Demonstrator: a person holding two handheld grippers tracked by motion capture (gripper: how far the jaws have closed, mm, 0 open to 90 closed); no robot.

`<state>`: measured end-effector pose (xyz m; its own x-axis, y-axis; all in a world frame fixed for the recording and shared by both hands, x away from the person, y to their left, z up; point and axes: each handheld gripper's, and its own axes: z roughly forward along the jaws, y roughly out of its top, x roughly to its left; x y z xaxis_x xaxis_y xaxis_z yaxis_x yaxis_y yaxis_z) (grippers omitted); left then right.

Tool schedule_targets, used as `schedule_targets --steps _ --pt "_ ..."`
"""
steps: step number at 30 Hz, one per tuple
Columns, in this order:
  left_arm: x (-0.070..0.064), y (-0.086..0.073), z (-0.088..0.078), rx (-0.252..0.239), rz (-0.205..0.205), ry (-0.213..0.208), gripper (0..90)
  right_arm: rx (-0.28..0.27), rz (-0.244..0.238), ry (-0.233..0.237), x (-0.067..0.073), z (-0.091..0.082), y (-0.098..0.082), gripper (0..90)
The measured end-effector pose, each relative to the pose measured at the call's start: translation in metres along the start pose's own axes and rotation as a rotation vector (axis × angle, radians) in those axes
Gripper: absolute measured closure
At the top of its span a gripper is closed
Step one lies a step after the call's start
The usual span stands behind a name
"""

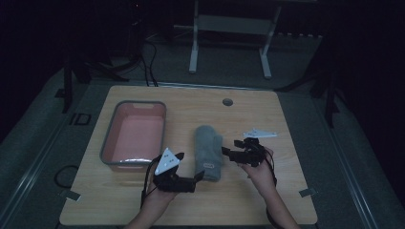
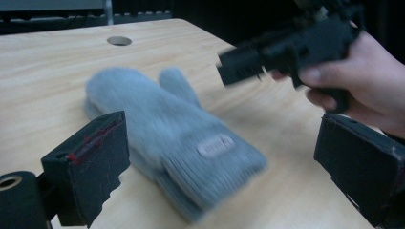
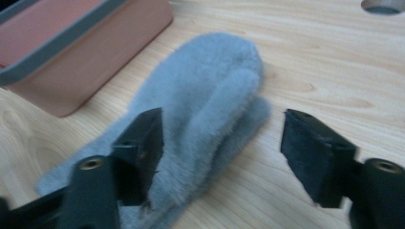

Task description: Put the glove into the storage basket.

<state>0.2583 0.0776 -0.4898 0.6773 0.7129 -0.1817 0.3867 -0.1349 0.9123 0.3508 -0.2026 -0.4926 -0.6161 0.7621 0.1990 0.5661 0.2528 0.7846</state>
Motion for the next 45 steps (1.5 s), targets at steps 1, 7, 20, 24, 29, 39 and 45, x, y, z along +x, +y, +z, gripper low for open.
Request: schedule_targets --steps 1,7,20,24,29,39,45 --pt "0.003 0.005 0.006 0.021 0.002 0.016 5.6 0.008 0.004 0.01 -0.003 0.001 -0.002 38.5" --pt "0.021 0.011 0.048 0.184 0.011 0.139 14.7 0.082 0.0 0.066 -0.009 0.021 -0.009 40.2" --pt "0.059 -0.002 0.102 0.377 -0.162 0.105 31.0 0.242 -0.023 0.072 -0.012 0.06 -0.012 31.4" --pt "0.064 -0.007 0.108 0.396 -0.206 0.089 32.0 0.27 -0.03 0.09 -0.015 0.067 -0.012 28.1" --pt "0.071 -0.011 0.113 0.41 -0.228 0.025 42.7 0.281 -0.023 0.146 -0.016 0.074 -0.012 42.4" --pt "0.08 -0.012 0.117 0.42 -0.262 -0.116 71.2 0.247 -0.129 0.107 0.003 0.071 -0.013 76.8" --pt "0.078 -0.01 0.113 0.395 -0.266 -0.113 79.3 0.203 -0.119 0.084 0.007 0.066 -0.015 80.1"
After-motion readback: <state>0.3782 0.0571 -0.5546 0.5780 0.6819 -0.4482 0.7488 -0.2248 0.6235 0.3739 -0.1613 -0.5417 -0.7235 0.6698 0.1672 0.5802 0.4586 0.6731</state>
